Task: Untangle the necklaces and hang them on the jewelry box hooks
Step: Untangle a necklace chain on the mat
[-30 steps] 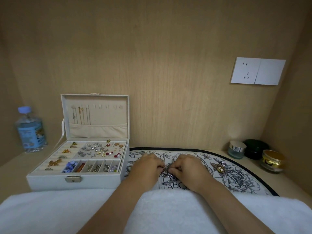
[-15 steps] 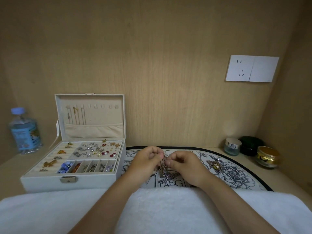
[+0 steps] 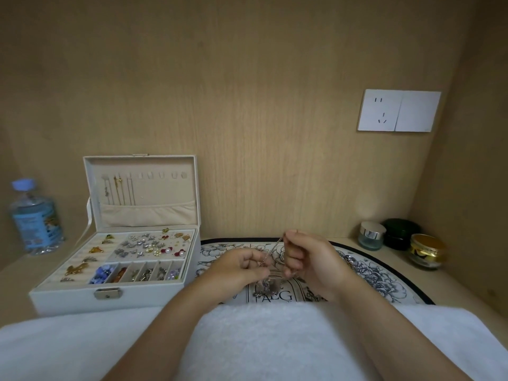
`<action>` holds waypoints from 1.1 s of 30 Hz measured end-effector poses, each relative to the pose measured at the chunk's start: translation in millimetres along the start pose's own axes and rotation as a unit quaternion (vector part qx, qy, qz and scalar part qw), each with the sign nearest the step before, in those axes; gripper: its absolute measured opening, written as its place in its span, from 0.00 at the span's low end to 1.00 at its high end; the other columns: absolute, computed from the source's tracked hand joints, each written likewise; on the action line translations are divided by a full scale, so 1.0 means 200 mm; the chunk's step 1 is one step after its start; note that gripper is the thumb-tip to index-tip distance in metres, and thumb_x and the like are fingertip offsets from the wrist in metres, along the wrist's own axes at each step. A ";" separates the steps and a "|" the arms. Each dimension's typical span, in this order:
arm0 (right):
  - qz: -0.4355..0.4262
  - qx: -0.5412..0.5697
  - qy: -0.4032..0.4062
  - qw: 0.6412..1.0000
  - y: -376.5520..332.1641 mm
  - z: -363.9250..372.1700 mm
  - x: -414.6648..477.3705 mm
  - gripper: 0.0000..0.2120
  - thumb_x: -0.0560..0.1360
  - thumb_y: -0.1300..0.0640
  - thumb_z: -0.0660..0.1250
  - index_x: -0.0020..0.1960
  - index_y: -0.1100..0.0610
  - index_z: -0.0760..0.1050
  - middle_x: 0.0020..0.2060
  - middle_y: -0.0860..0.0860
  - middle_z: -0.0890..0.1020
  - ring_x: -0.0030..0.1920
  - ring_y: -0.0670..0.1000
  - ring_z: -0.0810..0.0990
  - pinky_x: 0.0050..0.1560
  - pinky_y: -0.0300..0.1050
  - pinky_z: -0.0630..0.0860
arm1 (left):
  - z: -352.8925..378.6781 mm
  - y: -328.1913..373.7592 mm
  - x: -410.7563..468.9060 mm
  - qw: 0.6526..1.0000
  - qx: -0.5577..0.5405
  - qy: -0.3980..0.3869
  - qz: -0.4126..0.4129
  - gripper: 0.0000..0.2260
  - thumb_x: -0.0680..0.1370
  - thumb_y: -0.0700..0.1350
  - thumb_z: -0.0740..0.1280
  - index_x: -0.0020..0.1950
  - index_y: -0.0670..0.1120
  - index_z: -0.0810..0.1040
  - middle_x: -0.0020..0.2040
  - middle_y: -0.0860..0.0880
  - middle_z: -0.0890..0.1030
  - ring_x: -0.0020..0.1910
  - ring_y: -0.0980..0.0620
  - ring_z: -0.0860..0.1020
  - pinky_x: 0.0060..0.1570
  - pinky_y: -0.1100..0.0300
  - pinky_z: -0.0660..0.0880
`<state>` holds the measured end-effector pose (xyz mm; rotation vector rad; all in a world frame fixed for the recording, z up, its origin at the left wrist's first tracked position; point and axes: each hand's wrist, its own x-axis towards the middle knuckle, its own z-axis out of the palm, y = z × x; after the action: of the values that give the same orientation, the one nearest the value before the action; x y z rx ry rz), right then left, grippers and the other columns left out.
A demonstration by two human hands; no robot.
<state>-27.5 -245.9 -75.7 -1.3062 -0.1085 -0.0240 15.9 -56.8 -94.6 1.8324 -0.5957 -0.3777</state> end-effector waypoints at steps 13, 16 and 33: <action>-0.144 -0.409 0.230 0.871 0.06 -0.06 0.03 0.09 0.73 0.61 0.71 0.40 0.48 0.77 0.30 0.43 0.74 0.30 0.44 0.71 0.35 0.44 0.71 | -0.02 0.05 0.00 0.979 -0.075 0.184 0.052 0.08 0.78 0.39 0.70 0.54 0.50 0.82 0.37 0.48 0.84 0.32 0.59 0.80 0.33 0.67 0.72; -0.125 -0.409 0.229 0.874 0.04 -0.08 0.03 0.08 0.71 0.58 0.72 0.40 0.46 0.76 0.28 0.41 0.72 0.29 0.44 0.70 0.36 0.44 0.70 | -0.02 0.04 0.00 0.983 -0.044 0.172 0.050 0.12 0.77 0.37 0.70 0.52 0.54 0.83 0.40 0.49 0.85 0.34 0.58 0.81 0.35 0.65 0.76; -0.047 -0.381 0.262 0.886 0.02 -0.10 0.03 0.12 0.71 0.53 0.64 0.31 0.52 0.65 0.25 0.47 0.69 0.30 0.51 0.69 0.38 0.47 0.66 | -0.03 0.01 0.03 0.977 -0.068 0.192 -0.069 0.16 0.82 0.52 0.62 0.38 0.45 0.75 0.31 0.49 0.76 0.30 0.53 0.73 0.36 0.59 0.72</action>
<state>-20.1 -264.2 -83.8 -2.0334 0.3373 -0.5483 23.8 -56.5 -90.2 1.7569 -0.1715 -0.1430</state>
